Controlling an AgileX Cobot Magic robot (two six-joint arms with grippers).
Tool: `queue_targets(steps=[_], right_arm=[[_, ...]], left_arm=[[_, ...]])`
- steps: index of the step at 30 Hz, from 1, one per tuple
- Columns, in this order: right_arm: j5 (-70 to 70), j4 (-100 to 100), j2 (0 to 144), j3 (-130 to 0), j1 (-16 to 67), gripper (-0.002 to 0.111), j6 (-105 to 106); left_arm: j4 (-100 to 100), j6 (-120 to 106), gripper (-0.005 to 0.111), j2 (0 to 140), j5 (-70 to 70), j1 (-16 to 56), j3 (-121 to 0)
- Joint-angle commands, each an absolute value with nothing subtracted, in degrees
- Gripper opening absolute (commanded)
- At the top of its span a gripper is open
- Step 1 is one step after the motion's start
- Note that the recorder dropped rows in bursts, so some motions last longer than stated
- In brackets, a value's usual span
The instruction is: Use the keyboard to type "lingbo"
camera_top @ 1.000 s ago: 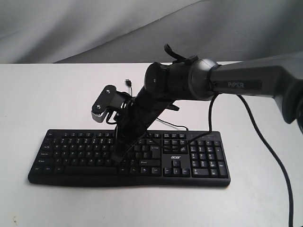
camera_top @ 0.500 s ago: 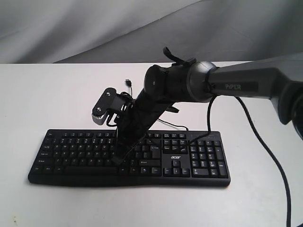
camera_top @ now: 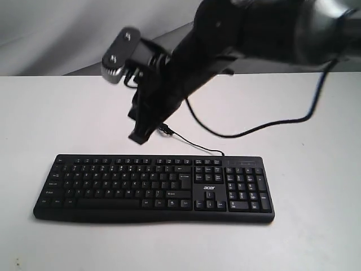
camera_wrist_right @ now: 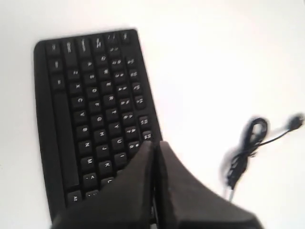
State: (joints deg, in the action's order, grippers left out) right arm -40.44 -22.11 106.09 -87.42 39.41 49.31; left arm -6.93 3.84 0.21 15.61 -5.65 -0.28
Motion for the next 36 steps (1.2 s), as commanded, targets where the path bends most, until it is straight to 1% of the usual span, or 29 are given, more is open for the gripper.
queue_targets(steps=[1, 4, 9, 19, 21, 23, 25, 27, 29, 32, 36], right_arm=[[-40.54, -19.61, 93.54, -85.00, 39.32, 0.000, 46.25], [-41.45, -17.49, 86.98, -84.33, 39.32, 0.000, 42.54], [-40.13, -20.99, 78.84, -84.45, 39.32, 0.000, 42.54], [-38.28, -19.35, 69.43, -84.69, 39.32, 0.000, 43.85], [-33.66, -15.80, 67.26, -84.80, 39.14, 0.000, 36.27], [-31.92, -7.48, 65.39, -84.80, 37.96, 0.000, 20.86], [-33.53, 1.73, 64.10, -84.54, 35.08, 0.000, 4.46], [-34.97, 7.04, 62.28, -82.44, 30.66, 0.000, -6.05], [-34.97, 6.76, 60.15, -78.56, 27.09, 0.000, -6.86], [-31.89, 6.48, 55.43, -69.48, 20.76, 0.000, -5.85], [-18.64, 6.48, 46.04, -52.24, 12.77, 0.000, -4.97]], left_arm=[[-6.71, 3.96, 0.001, 0.00, 15.21, -5.71, 0.00], [-6.71, 3.96, 0.001, 0.00, 15.21, -5.71, 0.00], [-6.71, 3.96, 0.001, 0.00, 15.21, -5.71, 0.00], [-6.71, 3.96, 0.001, 0.00, 15.21, -5.71, 0.00], [-6.71, 3.96, 0.001, 0.00, 15.21, -5.71, 0.00], [-6.71, 3.96, 0.001, 0.00, 15.21, -5.71, 0.00], [-6.71, 3.96, 0.001, 0.00, 15.21, -5.71, 0.00], [-6.71, 3.96, 0.001, 0.00, 15.21, -5.71, 0.00], [-6.71, 3.96, 0.001, 0.00, 15.21, -5.71, 0.00], [-6.71, 3.96, 0.001, 0.00, 15.21, -5.71, 0.00], [-6.71, 3.96, 0.001, 0.00, 15.21, -5.71, 0.00]])
